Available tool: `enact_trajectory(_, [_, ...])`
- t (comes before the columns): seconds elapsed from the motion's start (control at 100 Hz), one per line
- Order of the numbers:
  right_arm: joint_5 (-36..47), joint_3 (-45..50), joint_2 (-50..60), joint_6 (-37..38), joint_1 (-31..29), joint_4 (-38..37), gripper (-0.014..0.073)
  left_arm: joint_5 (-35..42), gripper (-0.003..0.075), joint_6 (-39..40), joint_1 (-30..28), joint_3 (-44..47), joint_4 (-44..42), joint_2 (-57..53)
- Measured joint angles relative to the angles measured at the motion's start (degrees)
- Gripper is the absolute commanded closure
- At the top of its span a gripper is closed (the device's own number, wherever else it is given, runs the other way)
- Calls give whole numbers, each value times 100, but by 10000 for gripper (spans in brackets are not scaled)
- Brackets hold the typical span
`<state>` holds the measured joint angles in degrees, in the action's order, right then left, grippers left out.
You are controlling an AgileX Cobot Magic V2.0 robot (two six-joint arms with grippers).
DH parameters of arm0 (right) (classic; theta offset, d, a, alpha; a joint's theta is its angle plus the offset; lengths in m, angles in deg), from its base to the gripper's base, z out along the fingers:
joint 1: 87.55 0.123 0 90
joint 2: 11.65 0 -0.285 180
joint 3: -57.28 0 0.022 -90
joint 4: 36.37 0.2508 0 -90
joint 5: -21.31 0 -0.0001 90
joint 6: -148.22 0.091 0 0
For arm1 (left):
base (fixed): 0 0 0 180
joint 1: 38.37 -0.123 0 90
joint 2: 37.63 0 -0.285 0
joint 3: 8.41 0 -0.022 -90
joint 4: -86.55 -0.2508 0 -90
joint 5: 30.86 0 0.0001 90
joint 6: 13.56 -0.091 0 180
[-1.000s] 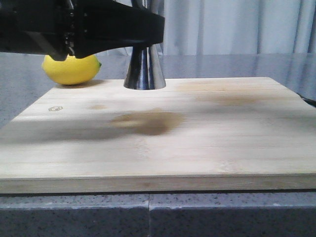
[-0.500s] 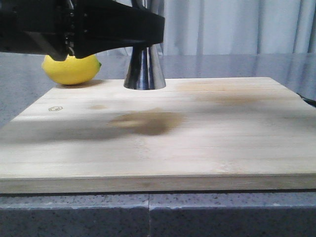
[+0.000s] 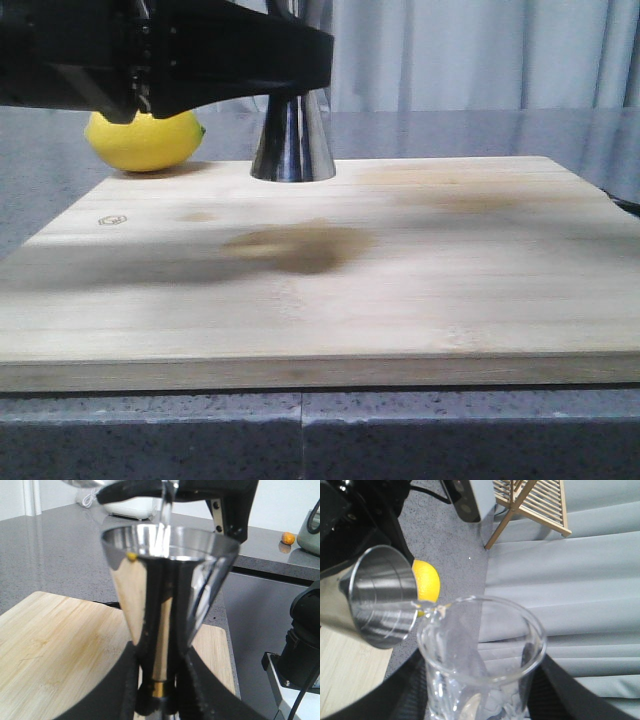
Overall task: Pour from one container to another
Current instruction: 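Hold the beaker tilted over the jigger cup with the right gripper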
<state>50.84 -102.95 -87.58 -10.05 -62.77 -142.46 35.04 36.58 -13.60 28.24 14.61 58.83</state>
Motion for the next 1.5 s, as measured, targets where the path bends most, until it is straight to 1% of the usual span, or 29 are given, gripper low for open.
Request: enact_trajectory(1.5, [-100, 0, 0, -539, 0, 0, 429, 0, 739, 35, 0, 0, -52, 0])
